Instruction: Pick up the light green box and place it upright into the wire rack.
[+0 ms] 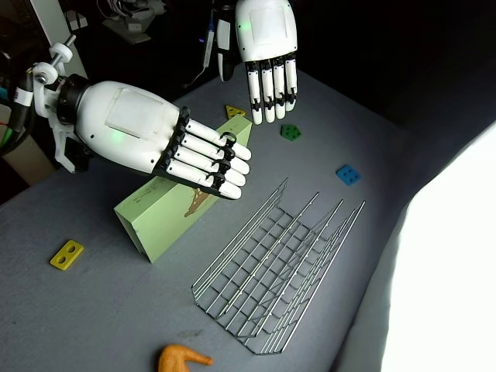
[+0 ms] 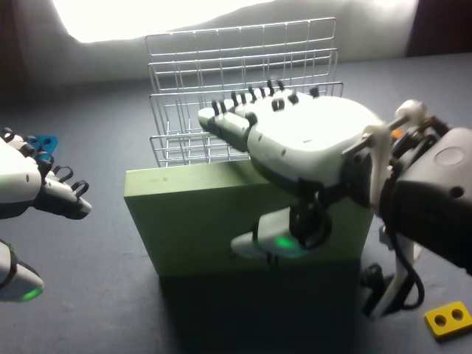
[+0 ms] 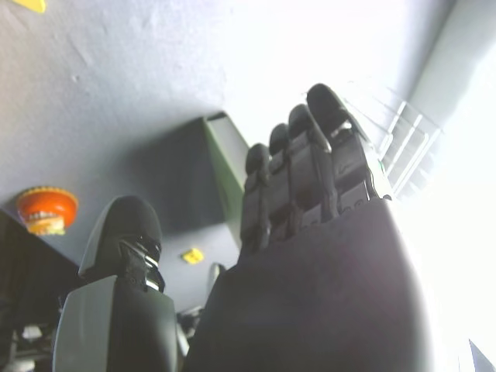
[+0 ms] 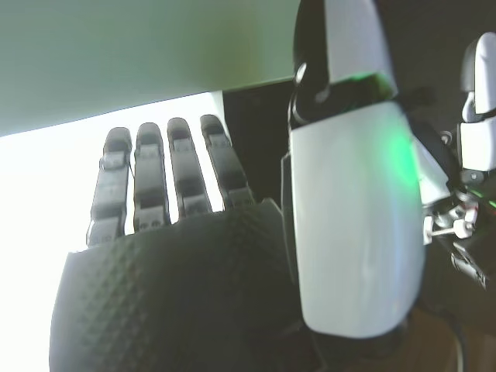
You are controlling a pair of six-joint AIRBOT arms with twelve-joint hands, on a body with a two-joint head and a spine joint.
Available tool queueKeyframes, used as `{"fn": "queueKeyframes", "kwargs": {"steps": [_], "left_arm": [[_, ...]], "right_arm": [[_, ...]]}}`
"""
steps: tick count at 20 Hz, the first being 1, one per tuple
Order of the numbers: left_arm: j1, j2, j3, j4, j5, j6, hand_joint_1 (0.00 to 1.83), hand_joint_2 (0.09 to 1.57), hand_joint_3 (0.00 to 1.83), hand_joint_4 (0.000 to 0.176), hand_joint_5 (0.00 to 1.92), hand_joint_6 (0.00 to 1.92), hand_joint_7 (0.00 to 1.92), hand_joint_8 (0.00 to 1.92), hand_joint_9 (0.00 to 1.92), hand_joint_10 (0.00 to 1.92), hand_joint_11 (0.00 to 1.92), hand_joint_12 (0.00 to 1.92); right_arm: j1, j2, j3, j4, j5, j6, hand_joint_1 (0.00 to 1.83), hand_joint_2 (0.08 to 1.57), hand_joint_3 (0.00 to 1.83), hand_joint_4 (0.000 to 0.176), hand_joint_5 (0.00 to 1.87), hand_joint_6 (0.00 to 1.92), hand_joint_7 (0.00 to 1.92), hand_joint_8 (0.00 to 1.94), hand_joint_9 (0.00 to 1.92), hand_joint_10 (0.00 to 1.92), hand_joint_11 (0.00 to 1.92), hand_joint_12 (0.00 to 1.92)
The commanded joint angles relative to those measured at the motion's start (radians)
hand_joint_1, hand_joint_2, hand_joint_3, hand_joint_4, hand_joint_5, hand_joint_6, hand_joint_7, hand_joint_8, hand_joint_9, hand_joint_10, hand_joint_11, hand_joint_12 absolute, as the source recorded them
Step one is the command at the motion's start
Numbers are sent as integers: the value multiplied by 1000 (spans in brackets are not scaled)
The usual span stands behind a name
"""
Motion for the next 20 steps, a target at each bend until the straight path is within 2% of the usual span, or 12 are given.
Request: {"fn": "queueKeyframes", "kwargs": {"steps": [1,7,9,10,11,12,13,14,15,18,20], "left_arm": [[-8,4,-2,22,-61,5,429,1241,1,0,199,1,194,0,198,0,0,696],[-4,5,-4,22,-61,4,435,1240,0,0,215,4,213,4,213,4,0,689],[-4,5,-4,22,-61,3,426,1239,0,0,225,6,219,4,222,5,0,715],[-4,5,-4,22,-61,3,422,1240,1,0,218,2,214,1,215,2,0,723],[-3,5,-4,22,-61,2,422,1240,1,0,218,2,214,1,215,2,0,723],[-2,6,-4,22,-61,1,432,1240,0,0,224,4,217,1,217,2,0,713],[-2,6,-4,22,-61,1,421,1245,2,0,223,3,212,0,214,1,0,710],[-2,6,-4,22,-61,0,420,1246,3,0,227,4,214,2,218,2,0,712],[-2,6,-5,22,-61,-1,423,1245,2,0,227,3,213,1,217,1,0,729],[4,8,-10,21,-62,-4,412,1248,2,0,240,3,234,3,234,4,0,748],[7,8,-13,21,-62,-5,419,1250,2,0,235,0,232,1,236,3,0,746]], "right_arm": [[1,1,7,-53,26,0,826,979,6,0,0,0,0,0,0,0,0,0],[-6,-1,13,-53,25,-16,880,1008,16,0,0,0,33,13,12,5,5,2],[-7,0,13,-53,27,-17,1053,1012,0,0,239,31,320,29,274,52,0,707],[-8,-1,13,-53,27,-17,1113,1045,5,0,431,103,548,93,504,149,0,1156],[-9,-2,13,-53,27,-17,1113,1045,5,0,431,103,548,93,504,149,0,1156],[-10,-3,13,-53,26,-16,1134,1062,9,0,528,140,655,124,608,206,0,1316],[-12,-4,13,-52,24,-13,1318,1138,6,0,725,889,915,843,775,1176,188,1616],[-14,-4,13,-52,21,-12,1354,1159,2,0,805,986,955,1047,753,1417,298,1680],[-17,-5,13,-52,20,-13,1364,1150,0,0,922,958,955,1080,746,1445,347,1749],[-15,-4,13,-52,20,-18,1364,1159,2,0,914,934,939,1175,717,1490,379,1773],[-9,5,13,-52,21,-26,1363,1158,0,0,906,996,946,1108,733,1474,375,1754]]}}
